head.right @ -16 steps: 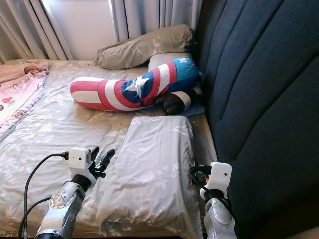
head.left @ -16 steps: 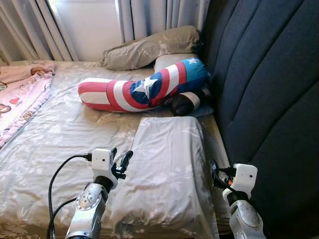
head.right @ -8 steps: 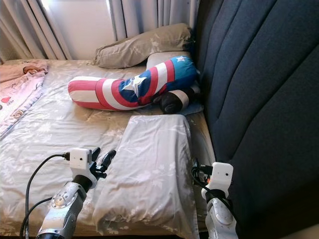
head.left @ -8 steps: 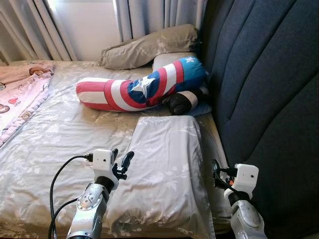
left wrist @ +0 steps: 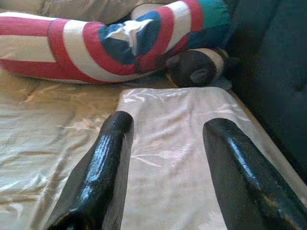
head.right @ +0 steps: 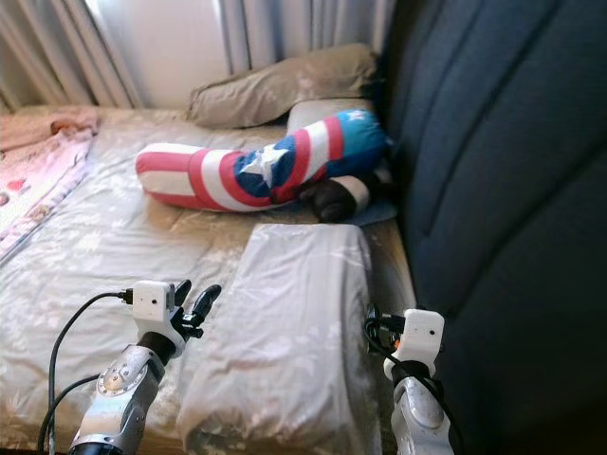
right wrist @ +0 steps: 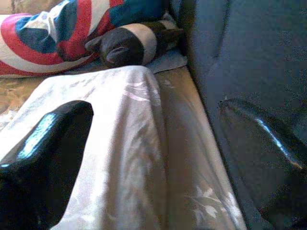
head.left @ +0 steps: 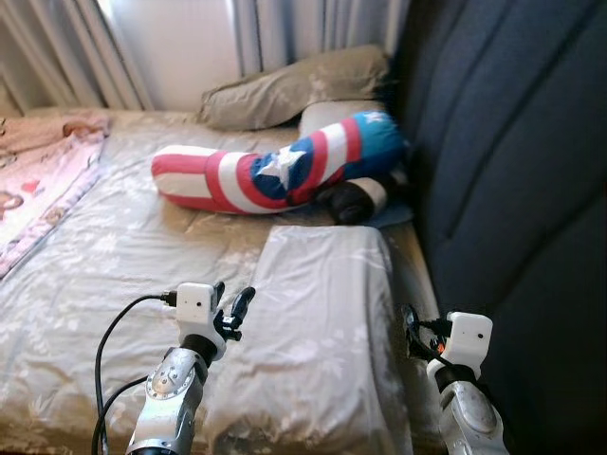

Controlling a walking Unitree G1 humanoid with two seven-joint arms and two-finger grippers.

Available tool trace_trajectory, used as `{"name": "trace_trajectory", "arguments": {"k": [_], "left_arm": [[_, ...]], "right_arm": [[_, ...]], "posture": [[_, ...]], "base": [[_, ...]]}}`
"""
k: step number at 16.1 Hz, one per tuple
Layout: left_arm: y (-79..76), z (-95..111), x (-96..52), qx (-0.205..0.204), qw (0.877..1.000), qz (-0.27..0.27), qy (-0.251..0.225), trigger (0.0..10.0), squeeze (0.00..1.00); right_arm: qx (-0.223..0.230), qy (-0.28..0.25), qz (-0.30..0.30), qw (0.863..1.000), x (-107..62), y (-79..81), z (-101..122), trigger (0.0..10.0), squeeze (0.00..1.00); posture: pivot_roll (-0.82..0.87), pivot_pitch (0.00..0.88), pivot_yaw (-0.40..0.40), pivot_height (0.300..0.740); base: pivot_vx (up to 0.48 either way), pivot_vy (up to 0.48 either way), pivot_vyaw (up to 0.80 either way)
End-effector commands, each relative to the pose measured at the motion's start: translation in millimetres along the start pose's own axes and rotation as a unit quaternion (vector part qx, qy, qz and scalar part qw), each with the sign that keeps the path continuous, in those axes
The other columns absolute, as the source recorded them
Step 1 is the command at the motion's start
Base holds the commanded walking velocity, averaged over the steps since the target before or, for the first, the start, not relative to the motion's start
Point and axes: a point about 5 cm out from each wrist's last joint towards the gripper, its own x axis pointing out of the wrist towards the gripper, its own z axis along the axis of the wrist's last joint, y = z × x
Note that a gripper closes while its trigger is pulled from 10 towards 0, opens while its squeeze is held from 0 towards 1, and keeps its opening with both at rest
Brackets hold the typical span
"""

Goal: Clean up the room

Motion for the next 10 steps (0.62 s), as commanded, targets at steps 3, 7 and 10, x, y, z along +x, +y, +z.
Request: {"name": "trace_trajectory", "arguments": {"k": [3, 7, 10], "left_arm": [[0.1, 7.1, 2.5, 0.010, 1.000, -0.002, -0.014, 10.0, 0.00], [-1.3, 9.7, 2.9, 0.006, 1.000, -0.007, -0.020, 10.0, 0.00], [-2.9, 11.3, 3.1, 0.004, 1.000, -0.011, -0.023, 10.0, 0.00]], "right_arm": [[-0.001, 0.004, 0.000, 1.000, 0.7, 0.0, -1.2, 10.0, 0.00], [0.001, 0.003, -0.001, 1.000, 0.1, 0.9, -1.5, 10.0, 0.00], [0.002, 0.000, -0.002, 1.000, -0.7, 0.8, -1.0, 10.0, 0.00]], "posture": [[-0.03, 0.035, -0.015, 0.738], [-0.03, 0.033, -0.015, 0.738], [-0.03, 0.033, -0.015, 0.738]], "base": [[0.101, 0.000, 0.00], [0.000, 0.000, 0.00], [0.000, 0.000, 0.00]]}}
